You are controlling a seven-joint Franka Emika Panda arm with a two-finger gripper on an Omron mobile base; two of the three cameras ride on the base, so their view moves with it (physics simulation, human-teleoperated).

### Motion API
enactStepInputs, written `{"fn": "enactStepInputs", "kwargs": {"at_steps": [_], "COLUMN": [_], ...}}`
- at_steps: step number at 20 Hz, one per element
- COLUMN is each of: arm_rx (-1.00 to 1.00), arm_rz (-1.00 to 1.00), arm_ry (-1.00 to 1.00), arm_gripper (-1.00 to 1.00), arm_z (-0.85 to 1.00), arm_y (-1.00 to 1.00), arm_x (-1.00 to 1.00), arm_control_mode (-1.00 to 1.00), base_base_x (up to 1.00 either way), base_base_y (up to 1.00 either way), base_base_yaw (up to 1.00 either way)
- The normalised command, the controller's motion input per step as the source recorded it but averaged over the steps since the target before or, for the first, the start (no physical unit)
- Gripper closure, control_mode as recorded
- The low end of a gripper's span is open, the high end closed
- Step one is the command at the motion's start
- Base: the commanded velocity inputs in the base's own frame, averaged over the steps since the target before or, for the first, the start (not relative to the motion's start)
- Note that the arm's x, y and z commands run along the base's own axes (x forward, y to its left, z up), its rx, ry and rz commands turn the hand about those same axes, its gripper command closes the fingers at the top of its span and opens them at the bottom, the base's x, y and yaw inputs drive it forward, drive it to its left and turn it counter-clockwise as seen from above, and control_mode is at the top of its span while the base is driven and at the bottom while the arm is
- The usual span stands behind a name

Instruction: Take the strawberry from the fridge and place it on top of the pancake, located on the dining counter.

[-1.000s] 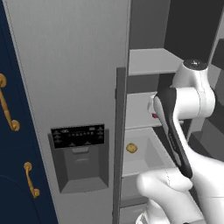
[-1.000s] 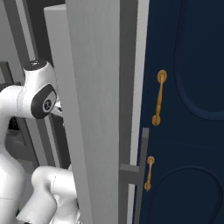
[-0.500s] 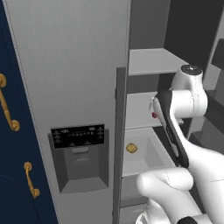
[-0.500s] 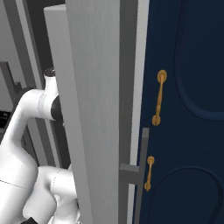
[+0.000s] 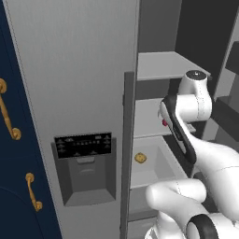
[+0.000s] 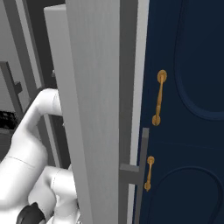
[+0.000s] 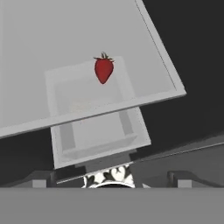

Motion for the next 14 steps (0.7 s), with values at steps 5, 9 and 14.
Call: {"fn": "enactStepInputs", "kwargs": {"at_steps": [5, 9, 14], "arm_rx": [0.00, 0.00, 0.00], "arm_rz": [0.09, 0.07, 0.01], "arm_ry": [0.02, 0.00, 0.00], "arm_gripper": [-1.00, -1.00, -1.00], "arm_z": [-0.26, -0.30, -0.32], "arm_y": [-0.07, -0.06, -0.03], "arm_x": [0.51, 0.43, 0.41], "arm_control_mode": [-1.00, -1.00, -1.00], "base_base_x": [0.00, 0.00, 0.00], "base_base_y": [0.00, 0.00, 0.00], "base_base_yaw": [0.00, 0.00, 0.00]}}
